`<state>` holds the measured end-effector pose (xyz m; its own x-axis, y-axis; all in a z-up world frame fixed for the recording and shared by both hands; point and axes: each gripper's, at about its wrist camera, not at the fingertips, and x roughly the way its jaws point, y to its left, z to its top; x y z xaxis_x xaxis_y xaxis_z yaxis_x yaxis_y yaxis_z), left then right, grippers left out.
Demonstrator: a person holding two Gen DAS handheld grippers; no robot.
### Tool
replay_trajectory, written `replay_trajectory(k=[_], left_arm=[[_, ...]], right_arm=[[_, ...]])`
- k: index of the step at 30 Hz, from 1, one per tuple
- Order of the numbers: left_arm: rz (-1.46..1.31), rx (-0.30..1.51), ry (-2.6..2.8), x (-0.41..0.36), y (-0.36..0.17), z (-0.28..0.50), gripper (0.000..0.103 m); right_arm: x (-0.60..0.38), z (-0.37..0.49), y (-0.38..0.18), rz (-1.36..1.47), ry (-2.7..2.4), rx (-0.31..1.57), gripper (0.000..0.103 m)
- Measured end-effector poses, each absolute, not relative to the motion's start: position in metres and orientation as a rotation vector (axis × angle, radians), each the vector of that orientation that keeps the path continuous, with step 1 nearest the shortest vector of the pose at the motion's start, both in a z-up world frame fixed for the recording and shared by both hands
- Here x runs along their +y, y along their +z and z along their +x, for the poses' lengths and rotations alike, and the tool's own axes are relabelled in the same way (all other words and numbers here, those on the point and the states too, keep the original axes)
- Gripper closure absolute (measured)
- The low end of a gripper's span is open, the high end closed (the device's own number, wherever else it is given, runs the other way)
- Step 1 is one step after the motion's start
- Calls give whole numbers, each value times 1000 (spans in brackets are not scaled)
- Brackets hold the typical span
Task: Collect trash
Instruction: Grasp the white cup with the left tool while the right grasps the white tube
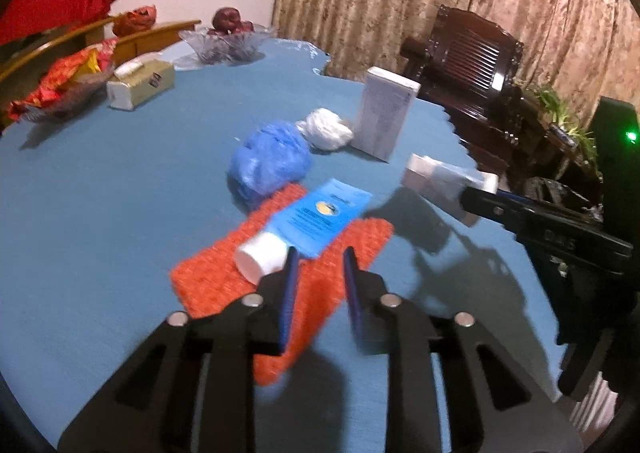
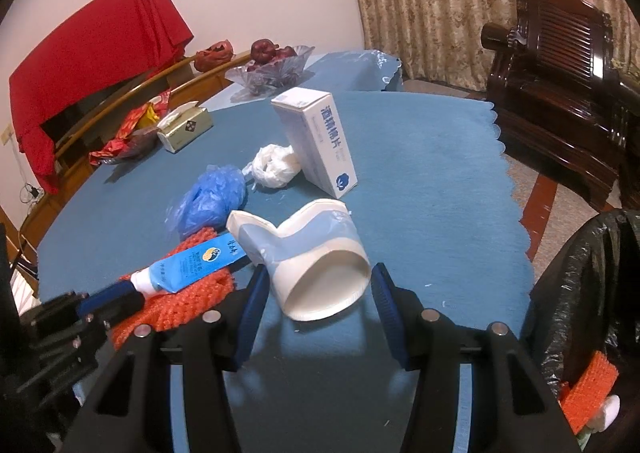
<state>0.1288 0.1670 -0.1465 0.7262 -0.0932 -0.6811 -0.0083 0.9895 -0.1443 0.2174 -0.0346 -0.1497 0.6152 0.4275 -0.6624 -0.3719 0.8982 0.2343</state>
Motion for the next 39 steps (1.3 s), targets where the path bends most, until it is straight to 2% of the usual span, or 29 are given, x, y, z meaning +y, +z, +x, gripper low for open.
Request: replay_trajectory(k=[5,10,18,21,24,29,31,32,39], left_arm=[[-134,772,-9,187,-151,141,62],[-180,834,-40,194,-168,152,61],[-244,841,-158,168,-160,137,61],[-223,839,-170,160,-158,136,52],[-185,845,-140,158,-158,144,51],[-190,875,-150,157,-165,156,60],[-191,877,-145,158,-167,157,66],[-194,878,-143,159,-168,158,73],[-214,818,-125,162,-156,150,74]], right_arm=[[-35,217,-151,79,461,786,51],[-34,217,-152,74,465,792,51],[-41,216,-150,85,446,787,51],[-44,216,-148,87,441,784,51],[-47,215,-148,91,435,783,51],[-51,215,-147,98,427,781,51],[-51,214,-146,98,425,780,51],[-51,214,-147,98,424,781,51],[-51,213,-145,99,427,779,51]])
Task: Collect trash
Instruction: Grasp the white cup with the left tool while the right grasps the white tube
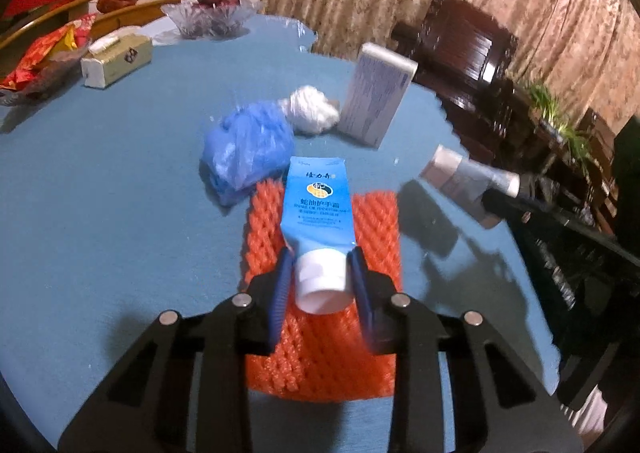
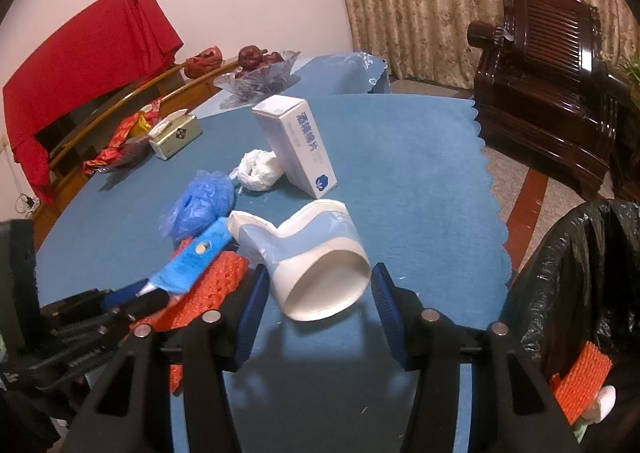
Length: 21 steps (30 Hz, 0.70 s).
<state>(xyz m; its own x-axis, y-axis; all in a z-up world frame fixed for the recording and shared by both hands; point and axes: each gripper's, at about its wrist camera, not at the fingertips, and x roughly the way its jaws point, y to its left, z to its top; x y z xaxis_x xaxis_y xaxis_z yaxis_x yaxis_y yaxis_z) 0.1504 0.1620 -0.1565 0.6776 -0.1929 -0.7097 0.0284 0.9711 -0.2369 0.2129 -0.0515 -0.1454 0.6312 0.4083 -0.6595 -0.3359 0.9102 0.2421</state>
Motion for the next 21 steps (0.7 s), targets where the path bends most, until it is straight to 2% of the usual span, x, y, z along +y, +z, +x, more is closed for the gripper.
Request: replay_trajectory(k=[11,21], left_arm=[[-221,754,-85,159,-131,139,74],[-199,675,-104,139,-91,141,75]], right_arm=[[-55,206,-137,106,434,757,51],[-73,191,-98,134,425,663,51]])
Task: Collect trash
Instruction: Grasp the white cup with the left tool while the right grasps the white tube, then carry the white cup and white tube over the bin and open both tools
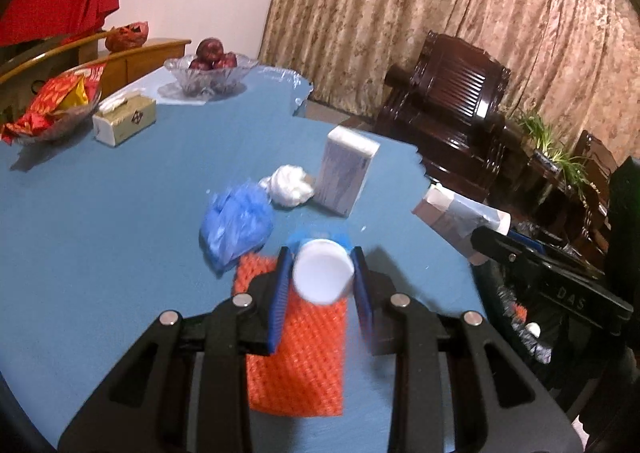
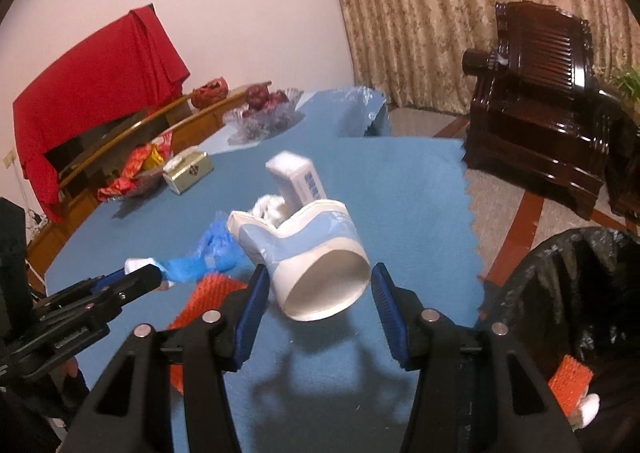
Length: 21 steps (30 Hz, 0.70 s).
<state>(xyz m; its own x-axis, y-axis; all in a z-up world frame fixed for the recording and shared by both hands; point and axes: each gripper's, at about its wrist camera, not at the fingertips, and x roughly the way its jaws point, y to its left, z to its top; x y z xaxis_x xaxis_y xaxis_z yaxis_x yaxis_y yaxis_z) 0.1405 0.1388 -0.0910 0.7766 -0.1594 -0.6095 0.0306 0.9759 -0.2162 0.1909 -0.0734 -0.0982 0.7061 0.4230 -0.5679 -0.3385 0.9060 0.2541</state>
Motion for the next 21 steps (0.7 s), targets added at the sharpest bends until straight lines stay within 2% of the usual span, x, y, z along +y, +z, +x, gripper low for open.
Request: replay_trajectory(k=[5,12,21], left_arm=[[-179,658,-125,125,-81,140,75],[-191,712,-136,120,-106,136,75],[-223,554,-175,128,-65,128,75]], right_arm=[[-89,184,-84,143,410,632,51],[-99,182,-101,152,390,682,51],[-100,181,-94,158,399,659,51]])
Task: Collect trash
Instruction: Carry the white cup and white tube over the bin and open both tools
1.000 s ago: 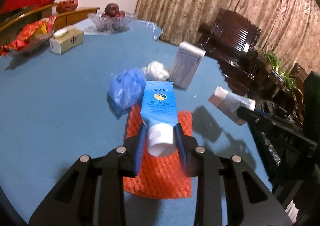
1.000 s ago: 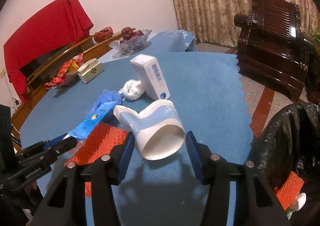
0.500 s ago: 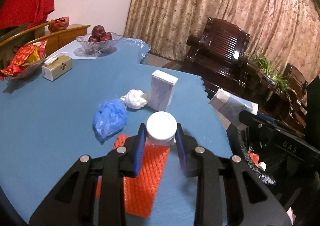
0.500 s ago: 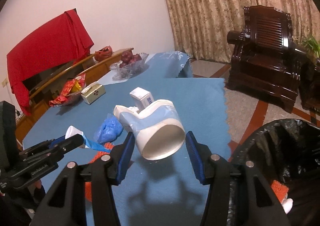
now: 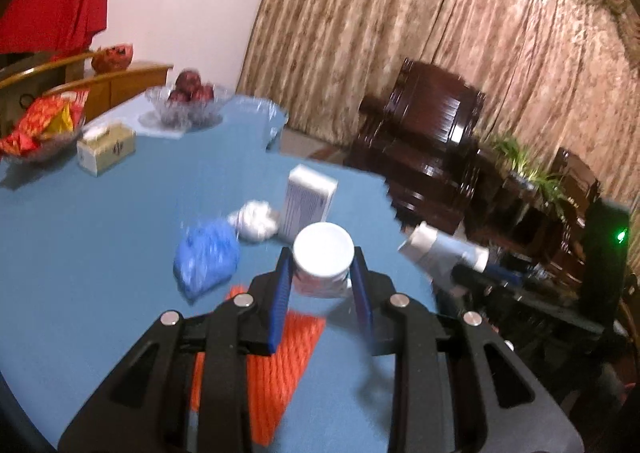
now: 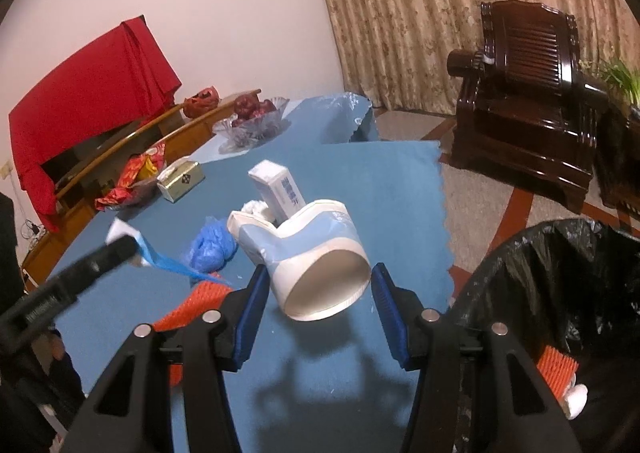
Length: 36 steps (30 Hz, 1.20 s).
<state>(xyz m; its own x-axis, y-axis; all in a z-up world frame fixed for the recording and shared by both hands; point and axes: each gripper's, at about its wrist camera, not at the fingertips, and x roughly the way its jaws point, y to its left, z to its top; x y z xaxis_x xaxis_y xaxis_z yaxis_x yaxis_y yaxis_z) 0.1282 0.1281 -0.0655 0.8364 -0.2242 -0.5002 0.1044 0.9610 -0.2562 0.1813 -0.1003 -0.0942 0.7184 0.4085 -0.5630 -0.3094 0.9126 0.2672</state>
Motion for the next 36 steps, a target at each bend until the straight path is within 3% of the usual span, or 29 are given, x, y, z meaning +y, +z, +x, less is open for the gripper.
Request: replay_trajectory(k=[16,36], left_arm=[[-193,551,-247,84,-45,135,75],[-95,595,-478,-62,-59,158,75]], right_arm=[[-141,166,-61,165,352,592,51],[-273,129,-61,192,74,586,51]])
